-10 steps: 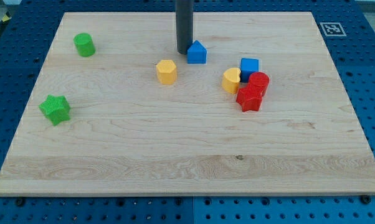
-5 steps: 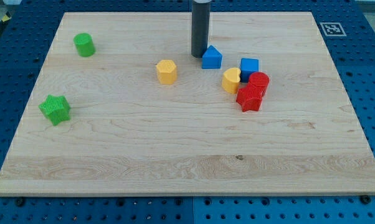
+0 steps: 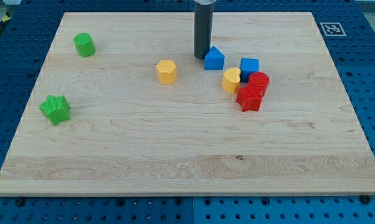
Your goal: Push the blue triangle into the yellow heart
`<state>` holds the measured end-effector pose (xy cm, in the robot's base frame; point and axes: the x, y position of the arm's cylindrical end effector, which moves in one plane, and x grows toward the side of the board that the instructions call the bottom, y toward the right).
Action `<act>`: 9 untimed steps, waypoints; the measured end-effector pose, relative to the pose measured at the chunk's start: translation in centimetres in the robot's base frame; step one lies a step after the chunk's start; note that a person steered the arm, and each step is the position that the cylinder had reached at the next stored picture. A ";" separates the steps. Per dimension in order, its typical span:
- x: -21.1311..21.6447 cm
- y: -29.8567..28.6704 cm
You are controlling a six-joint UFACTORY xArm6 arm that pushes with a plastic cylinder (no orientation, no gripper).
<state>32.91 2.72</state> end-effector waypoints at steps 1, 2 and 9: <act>-1.5 0.2; -3.6 0.3; 1.5 0.4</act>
<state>34.40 3.11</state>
